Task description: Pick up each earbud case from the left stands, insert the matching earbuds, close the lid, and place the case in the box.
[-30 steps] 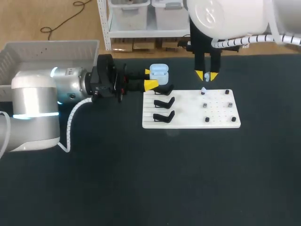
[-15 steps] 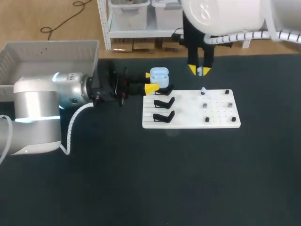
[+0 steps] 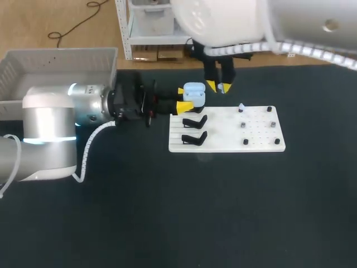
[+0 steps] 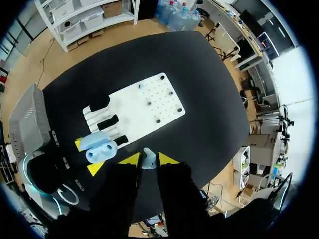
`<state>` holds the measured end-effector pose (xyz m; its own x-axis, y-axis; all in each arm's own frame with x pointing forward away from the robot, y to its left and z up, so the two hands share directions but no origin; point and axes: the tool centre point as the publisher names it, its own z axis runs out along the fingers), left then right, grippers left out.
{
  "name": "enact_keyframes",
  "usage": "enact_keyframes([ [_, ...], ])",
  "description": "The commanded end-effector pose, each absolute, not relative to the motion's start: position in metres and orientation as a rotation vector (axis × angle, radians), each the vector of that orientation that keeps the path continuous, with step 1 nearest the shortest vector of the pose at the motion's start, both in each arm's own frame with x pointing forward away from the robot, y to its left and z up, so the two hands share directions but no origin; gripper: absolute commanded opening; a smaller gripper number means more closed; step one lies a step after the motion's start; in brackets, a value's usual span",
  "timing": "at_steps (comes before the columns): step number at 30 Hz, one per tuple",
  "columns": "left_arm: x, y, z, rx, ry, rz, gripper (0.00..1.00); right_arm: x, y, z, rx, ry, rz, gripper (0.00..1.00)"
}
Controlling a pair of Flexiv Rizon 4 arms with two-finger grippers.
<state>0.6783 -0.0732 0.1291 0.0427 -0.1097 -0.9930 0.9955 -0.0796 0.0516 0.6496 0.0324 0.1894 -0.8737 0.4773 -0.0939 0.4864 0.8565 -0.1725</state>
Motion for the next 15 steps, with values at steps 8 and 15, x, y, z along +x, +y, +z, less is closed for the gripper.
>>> enact_keyframes([
  [8,0.6796,-0.0766,0.1269,1.214,1.05,-1.286,0.0,0.6559,0.046,0.1879,0.836,2.998,-0.324,0.0],
  [15,0.6796,-0.0766,0.1269,1.214,1.05,-1.286,0.0,0.6559,0.046,0.1879,0.836,2.998,-0.324,0.0],
])
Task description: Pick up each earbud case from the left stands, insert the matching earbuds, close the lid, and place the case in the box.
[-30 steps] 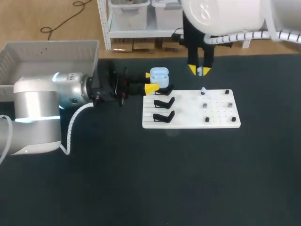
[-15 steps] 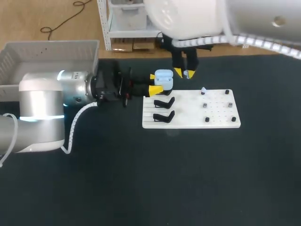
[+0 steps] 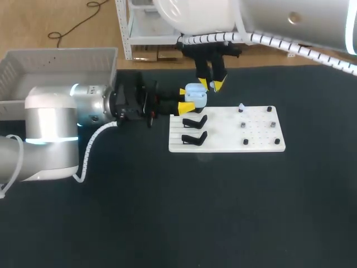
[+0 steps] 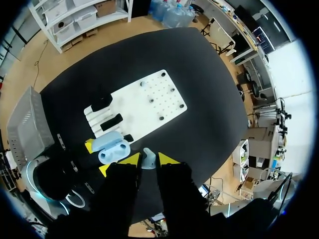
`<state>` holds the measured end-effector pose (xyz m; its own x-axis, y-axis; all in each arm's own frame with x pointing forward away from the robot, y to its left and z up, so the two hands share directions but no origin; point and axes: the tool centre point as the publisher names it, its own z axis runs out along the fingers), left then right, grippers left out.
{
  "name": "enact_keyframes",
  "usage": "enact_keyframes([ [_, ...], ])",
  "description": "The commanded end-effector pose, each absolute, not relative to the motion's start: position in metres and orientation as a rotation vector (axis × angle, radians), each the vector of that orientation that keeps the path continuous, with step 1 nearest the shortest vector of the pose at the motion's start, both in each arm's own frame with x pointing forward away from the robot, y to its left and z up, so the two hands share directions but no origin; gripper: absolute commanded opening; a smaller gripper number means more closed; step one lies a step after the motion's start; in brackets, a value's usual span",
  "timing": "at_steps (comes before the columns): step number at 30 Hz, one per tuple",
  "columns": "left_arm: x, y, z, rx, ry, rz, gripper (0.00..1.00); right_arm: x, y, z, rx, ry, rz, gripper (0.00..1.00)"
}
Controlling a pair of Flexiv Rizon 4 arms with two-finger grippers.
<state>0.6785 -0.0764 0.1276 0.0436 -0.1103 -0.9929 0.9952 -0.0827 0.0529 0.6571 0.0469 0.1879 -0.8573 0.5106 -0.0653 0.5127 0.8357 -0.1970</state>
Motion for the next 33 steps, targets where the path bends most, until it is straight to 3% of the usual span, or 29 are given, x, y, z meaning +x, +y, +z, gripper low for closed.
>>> enact_keyframes([
  [1,0.68,-0.077,0.127,1.214,1.05,-1.286,0.0,0.656,0.046,0.188,0.836,2.998,-0.324,0.0],
  [20,0.68,-0.077,0.127,1.214,1.05,-1.286,0.0,0.671,0.079,0.185,0.92,3.01,-0.36,0.0],
  [33,0.68,-0.077,0.127,1.214,1.05,-1.286,0.0,0.67,0.078,0.176,0.962,3.027,-0.381,0.0],
])
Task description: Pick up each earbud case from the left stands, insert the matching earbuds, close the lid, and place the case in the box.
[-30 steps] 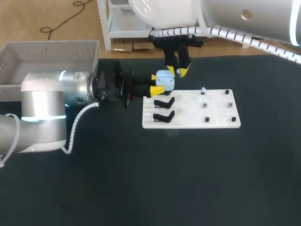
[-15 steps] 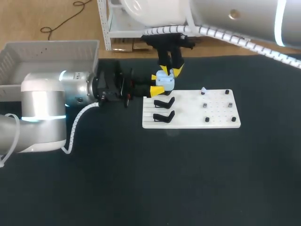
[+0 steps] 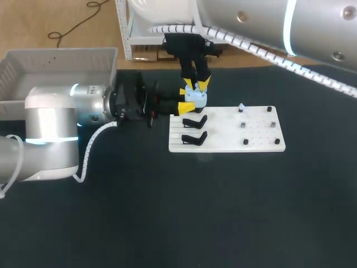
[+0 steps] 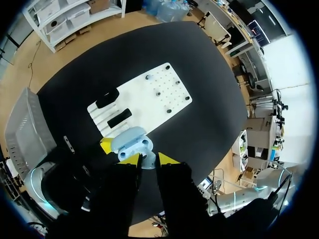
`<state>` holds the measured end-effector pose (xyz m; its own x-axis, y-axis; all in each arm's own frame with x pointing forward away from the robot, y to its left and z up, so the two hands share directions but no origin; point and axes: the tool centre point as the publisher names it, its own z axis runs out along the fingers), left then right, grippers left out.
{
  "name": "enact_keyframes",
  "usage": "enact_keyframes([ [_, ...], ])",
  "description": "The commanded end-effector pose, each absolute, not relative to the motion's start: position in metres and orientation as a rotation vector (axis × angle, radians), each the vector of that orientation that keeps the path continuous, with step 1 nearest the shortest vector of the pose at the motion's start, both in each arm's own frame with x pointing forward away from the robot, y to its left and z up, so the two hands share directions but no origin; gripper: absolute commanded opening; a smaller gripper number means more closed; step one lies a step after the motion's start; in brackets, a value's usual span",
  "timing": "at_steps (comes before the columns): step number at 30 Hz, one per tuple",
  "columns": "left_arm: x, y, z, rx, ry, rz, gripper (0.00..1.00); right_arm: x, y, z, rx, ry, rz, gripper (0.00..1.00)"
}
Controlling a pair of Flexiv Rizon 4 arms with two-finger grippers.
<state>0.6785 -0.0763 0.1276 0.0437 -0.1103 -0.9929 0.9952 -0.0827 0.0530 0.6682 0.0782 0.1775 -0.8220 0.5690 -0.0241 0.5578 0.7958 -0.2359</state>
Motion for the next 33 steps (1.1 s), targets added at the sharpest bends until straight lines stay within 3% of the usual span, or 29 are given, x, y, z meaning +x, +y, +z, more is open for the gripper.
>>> enact_keyframes([
  [1,0.68,-0.077,0.127,1.214,1.05,-1.286,0.0,0.67,0.077,0.175,-0.928,-2.917,0.368,0.0],
  [33,0.68,-0.077,0.127,1.214,1.05,-1.286,0.0,0.67,0.074,0.161,-0.933,-2.908,0.426,0.0],
])
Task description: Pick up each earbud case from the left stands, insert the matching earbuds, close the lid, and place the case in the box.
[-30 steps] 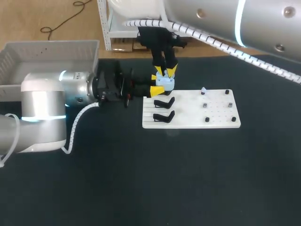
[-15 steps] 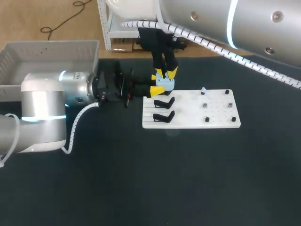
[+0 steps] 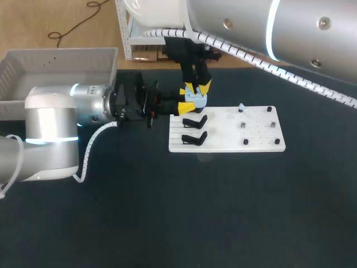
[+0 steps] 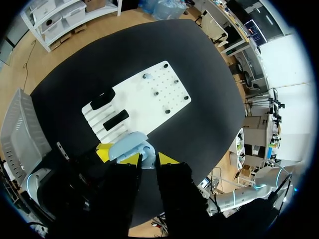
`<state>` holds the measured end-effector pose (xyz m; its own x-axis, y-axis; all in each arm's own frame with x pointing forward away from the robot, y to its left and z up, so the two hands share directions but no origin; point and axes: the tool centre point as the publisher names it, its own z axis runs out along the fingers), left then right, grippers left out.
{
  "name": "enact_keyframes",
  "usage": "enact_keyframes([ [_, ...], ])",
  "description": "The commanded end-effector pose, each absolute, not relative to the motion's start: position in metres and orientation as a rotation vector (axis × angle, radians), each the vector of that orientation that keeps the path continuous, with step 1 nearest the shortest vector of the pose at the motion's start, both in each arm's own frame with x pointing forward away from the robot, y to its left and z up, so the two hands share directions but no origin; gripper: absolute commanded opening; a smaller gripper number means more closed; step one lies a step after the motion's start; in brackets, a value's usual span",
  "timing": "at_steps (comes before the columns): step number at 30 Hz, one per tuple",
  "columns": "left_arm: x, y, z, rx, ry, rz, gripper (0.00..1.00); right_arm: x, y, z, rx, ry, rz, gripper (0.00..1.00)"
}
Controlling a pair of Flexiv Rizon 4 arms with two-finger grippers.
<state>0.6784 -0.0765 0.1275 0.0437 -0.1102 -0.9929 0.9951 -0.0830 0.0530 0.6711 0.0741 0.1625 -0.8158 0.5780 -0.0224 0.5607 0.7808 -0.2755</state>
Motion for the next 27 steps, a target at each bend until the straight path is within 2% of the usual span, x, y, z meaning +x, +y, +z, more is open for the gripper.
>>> enact_keyframes([
  [1,0.68,-0.077,0.127,1.214,1.05,-1.286,0.0,0.67,0.074,0.16,-0.934,-2.908,0.43,0.0],
  [5,0.68,-0.077,0.127,1.214,1.05,-1.286,0.0,0.671,0.074,0.159,-0.938,-2.904,0.436,0.0],
  [6,0.68,-0.077,0.127,1.214,1.05,-1.286,0.0,0.671,0.074,0.159,-0.942,-2.902,0.435,0.04],
  [7,0.68,-0.077,0.127,1.214,1.05,-1.286,0.0,0.671,0.074,0.159,-0.943,-2.9,0.433,0.29],
  [8,0.68,-0.077,0.127,1.214,1.05,-1.286,0.0,0.671,0.074,0.159,-0.945,-2.9,0.43,0.48],
  [9,0.68,-0.077,0.127,1.214,1.05,-1.286,0.0,0.671,0.074,0.16,-0.947,-2.901,0.425,0.84],
  [10,0.68,-0.077,0.127,1.214,1.05,-1.286,0.0,0.671,0.074,0.161,-0.948,-2.903,0.42,1.0],
  [20,0.68,-0.077,0.127,1.214,1.05,-1.286,0.0,0.641,0.058,0.195,-0.884,-3.016,0.152,1.0],
  [27,0.68,-0.077,0.127,1.214,1.05,-1.286,0.0,0.632,0.022,0.212,-0.545,-3.081,-0.387,1.0],
])
